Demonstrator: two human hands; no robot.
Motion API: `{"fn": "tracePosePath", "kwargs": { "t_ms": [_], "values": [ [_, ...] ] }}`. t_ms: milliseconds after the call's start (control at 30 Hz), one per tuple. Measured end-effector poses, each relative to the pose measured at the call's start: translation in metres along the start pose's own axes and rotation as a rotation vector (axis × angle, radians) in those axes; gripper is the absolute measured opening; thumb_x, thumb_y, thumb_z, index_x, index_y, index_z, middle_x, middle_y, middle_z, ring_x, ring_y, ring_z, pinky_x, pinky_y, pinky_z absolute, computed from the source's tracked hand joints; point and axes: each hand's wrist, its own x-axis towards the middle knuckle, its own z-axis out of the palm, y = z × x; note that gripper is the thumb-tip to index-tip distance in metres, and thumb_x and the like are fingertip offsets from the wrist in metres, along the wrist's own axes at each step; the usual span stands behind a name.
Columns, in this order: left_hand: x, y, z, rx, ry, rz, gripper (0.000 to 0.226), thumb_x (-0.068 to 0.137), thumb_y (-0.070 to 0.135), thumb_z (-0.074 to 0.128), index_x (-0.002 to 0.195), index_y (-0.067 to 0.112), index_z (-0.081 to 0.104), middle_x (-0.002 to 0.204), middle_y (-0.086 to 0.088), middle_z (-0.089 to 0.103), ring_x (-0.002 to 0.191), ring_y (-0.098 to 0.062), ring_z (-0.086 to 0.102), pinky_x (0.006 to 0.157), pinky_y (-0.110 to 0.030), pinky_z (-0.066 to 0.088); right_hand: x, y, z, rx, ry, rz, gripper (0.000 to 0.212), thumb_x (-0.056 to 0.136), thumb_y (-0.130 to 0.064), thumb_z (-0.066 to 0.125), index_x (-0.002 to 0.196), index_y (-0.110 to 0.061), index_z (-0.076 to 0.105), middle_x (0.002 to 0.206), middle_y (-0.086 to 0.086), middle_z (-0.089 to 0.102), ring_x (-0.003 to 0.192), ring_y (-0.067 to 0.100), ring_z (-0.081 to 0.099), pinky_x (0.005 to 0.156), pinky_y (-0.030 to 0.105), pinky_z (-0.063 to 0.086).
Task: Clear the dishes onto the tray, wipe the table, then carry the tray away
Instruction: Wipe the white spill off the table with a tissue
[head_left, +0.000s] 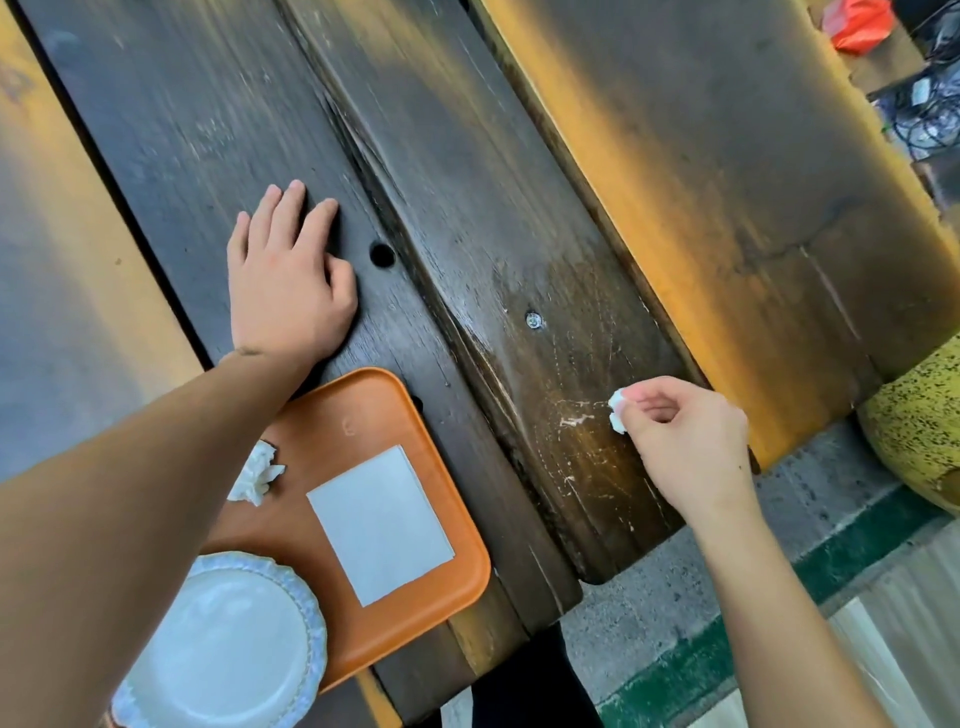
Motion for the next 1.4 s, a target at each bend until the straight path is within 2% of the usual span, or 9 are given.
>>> {"fn": "tracePosePath", "kwargs": {
  "t_ms": [300,567,733,800,900,1067,1200,1300,1400],
  "values": [
    [0.0,0.001,-0.001,0.004,-0.023,0.003,0.058,0.09,0.028,0.037,0.146,0.015,0.049,0.16,-0.013,0.039,0.152,-0.031,0.028,0.126,-0.048,0.015,-0.028,-0.025,0.038,-0.052,-0.062,-0.205,0.01,0.091,-0.022,0.064,0.089,-0.029,0.071,0.087,-0.013,0.064,0.078,0.007,0.063,0.079,0.037,0.057],
    [0.0,0.002,-0.002,0.008,-0.054,0.007,0.058,0.091,0.028,0.038,0.146,0.015,0.051,0.16,-0.013,0.04,0.152,-0.032,0.029,0.125,-0.05,0.016,-0.049,-0.065,0.072,0.131,-0.124,-0.391,0.009,0.09,-0.021,0.067,0.089,-0.029,0.07,0.088,-0.016,0.064,0.08,0.003,0.062,0.073,0.027,0.055],
    [0.01,-0.006,-0.033,-0.162,-0.253,-0.008,0.058,0.088,0.027,0.042,0.143,0.014,0.053,0.153,-0.01,0.048,0.145,-0.032,0.039,0.119,-0.042,0.028,-0.051,-0.108,0.097,0.106,-0.193,-0.621,0.005,0.09,-0.018,0.065,0.091,-0.022,0.068,0.092,-0.009,0.061,0.085,0.01,0.059,0.077,0.033,0.053],
    [-0.003,-0.017,-0.067,-0.29,-0.262,-0.062,0.053,0.093,0.021,0.048,0.145,0.014,0.051,0.147,-0.009,0.054,0.138,-0.028,0.046,0.114,-0.032,0.031,-0.047,-0.118,0.102,0.078,-0.207,-0.697,0.007,0.089,-0.015,0.064,0.092,-0.02,0.067,0.093,-0.006,0.06,0.086,0.014,0.06,0.079,0.037,0.053],
    [-0.06,-0.038,-0.119,-0.369,-0.126,-0.195,0.045,0.096,0.015,0.052,0.141,0.015,0.054,0.139,-0.004,0.059,0.132,-0.022,0.051,0.106,-0.022,0.031,-0.051,-0.128,0.109,0.0,-0.224,-0.807,0.005,0.091,-0.014,0.065,0.093,-0.017,0.067,0.094,-0.003,0.061,0.089,0.017,0.059,0.079,0.036,0.053],
    [-0.177,-0.076,-0.156,-0.363,0.087,-0.541,0.041,0.091,0.02,0.048,0.128,0.013,0.062,0.12,0.009,0.06,0.117,-0.021,0.058,0.097,-0.032,0.044,-0.056,-0.135,0.126,-0.204,-0.21,-0.948,0.008,0.093,-0.013,0.061,0.096,-0.014,0.068,0.095,0.0,0.062,0.093,0.02,0.057,0.079,0.036,0.053],
    [-0.235,-0.088,-0.166,-0.252,0.231,-0.675,0.039,0.088,0.013,0.048,0.122,0.005,0.064,0.116,-0.009,0.064,0.114,-0.028,0.051,0.09,-0.018,0.03,-0.058,-0.136,0.13,-0.281,-0.215,-0.921,0.011,0.094,-0.016,0.059,0.101,-0.015,0.068,0.099,0.0,0.061,0.097,0.02,0.056,0.081,0.038,0.054],
    [-0.257,-0.093,-0.168,-0.304,0.263,-0.75,0.039,0.09,0.014,0.047,0.125,0.005,0.062,0.121,-0.011,0.063,0.114,-0.028,0.056,0.091,-0.022,0.035,-0.062,-0.14,0.126,-0.302,-0.214,-0.882,0.019,0.095,-0.022,0.06,0.113,-0.019,0.066,0.108,-0.002,0.06,0.104,0.017,0.055,0.087,0.034,0.053],
    [-0.275,-0.099,-0.157,-0.47,0.303,-0.963,0.035,0.097,0.01,0.048,0.131,0.009,0.058,0.127,-0.007,0.062,0.113,-0.022,0.058,0.089,-0.022,0.039,-0.068,-0.135,0.118,-0.16,-0.171,-0.718,0.032,0.096,-0.036,0.061,0.125,-0.023,0.059,0.118,-0.006,0.054,0.104,0.009,0.054,0.086,0.026,0.048]
  ]
}}
